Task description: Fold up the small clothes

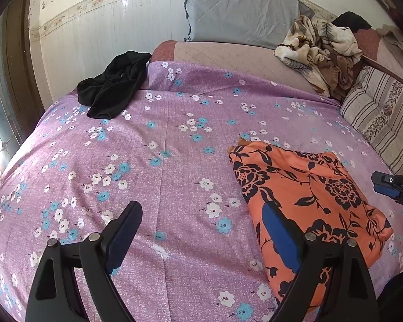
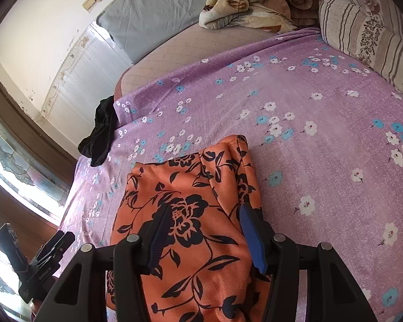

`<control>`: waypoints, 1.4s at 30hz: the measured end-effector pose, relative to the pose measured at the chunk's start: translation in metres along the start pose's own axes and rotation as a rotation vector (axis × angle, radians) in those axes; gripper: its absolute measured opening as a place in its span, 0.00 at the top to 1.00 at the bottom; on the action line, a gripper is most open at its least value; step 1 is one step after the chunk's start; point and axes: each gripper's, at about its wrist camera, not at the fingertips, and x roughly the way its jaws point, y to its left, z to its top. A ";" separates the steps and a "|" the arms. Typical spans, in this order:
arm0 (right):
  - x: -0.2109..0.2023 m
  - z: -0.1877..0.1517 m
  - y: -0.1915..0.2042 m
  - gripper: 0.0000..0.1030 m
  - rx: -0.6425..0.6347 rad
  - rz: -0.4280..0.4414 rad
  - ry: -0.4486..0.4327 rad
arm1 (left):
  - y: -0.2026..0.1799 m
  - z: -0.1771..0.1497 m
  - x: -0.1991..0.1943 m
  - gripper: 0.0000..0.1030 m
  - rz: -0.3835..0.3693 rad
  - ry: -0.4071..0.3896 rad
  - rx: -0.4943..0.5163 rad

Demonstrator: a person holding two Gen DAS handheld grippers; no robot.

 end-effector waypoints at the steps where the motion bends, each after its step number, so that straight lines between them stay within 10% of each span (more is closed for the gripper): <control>1: 0.001 0.000 -0.001 0.45 0.001 -0.003 0.004 | -0.001 -0.001 0.001 0.12 0.000 0.003 0.005; 10: -0.002 0.003 -0.015 0.42 0.016 -0.006 0.025 | -0.013 -0.006 0.012 0.12 -0.014 0.044 0.044; 25: 0.021 0.007 -0.052 0.39 0.165 -0.003 0.152 | -0.042 -0.012 0.071 0.12 -0.421 0.291 -0.051; 34: 0.071 -0.012 -0.060 0.31 0.314 0.218 0.379 | -0.042 -0.015 0.085 0.12 -0.551 0.354 -0.143; 42: 0.058 -0.018 -0.002 0.59 0.012 0.069 0.257 | -0.049 -0.008 0.069 0.58 -0.516 0.272 -0.099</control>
